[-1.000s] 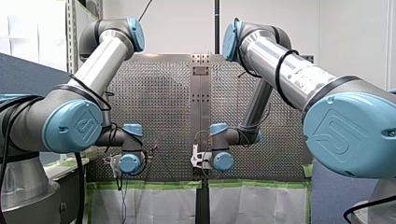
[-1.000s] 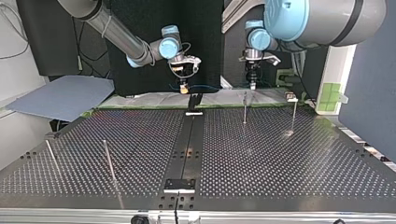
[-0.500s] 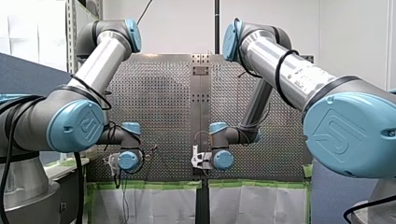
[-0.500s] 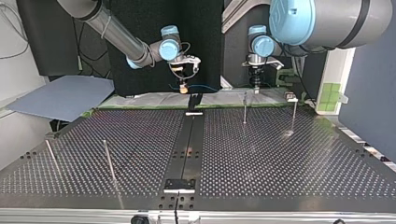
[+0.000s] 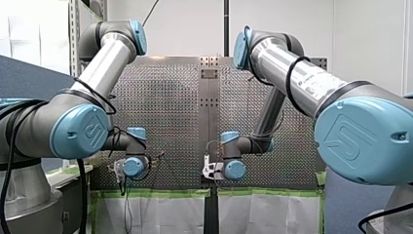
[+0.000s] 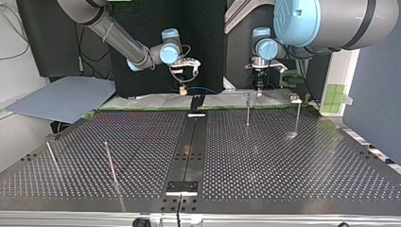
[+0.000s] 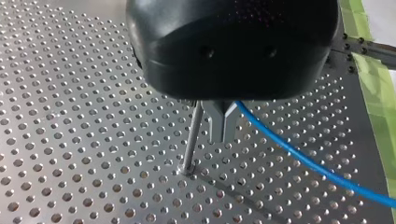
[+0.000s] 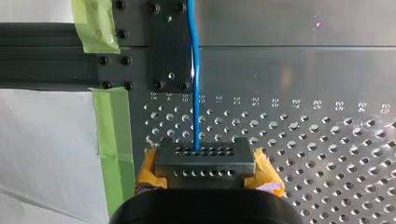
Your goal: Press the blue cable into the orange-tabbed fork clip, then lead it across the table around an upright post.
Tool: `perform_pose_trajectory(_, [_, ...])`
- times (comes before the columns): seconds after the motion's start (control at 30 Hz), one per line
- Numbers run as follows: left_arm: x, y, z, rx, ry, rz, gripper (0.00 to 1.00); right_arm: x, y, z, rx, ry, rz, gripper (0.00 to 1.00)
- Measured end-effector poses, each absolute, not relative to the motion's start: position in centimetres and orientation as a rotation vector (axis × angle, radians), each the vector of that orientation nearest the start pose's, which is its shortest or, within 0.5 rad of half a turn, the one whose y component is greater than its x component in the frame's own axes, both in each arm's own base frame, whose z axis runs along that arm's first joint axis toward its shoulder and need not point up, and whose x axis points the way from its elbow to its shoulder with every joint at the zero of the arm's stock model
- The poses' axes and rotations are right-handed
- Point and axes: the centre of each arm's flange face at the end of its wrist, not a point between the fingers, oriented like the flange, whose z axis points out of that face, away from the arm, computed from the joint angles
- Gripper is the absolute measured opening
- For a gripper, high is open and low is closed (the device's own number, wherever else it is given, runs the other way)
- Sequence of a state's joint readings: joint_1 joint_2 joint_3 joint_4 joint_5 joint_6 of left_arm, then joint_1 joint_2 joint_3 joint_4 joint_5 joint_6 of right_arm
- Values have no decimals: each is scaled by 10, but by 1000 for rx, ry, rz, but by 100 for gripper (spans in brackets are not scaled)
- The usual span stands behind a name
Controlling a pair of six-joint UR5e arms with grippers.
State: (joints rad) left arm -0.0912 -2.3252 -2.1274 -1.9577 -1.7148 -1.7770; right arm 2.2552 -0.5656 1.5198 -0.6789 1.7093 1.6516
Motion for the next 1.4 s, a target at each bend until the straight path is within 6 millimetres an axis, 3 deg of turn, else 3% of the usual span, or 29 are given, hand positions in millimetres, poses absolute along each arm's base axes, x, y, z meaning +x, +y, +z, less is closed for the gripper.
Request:
perform_pose_trajectory(0.4, [482,-164,-16,-193,1709,-113,0,513,-446,-43,1825,-1091,1416,0])
perform_pose_trajectory(0.87, [497,-149,-57,-198,1829,-62,0,502,-455,-44,1826,-1094,1375,0])
perform_pose_trajectory(1.4, [512,-138,-27,-216,1791,-108,0,492,-468,-43,1799,-1118,1360,0])
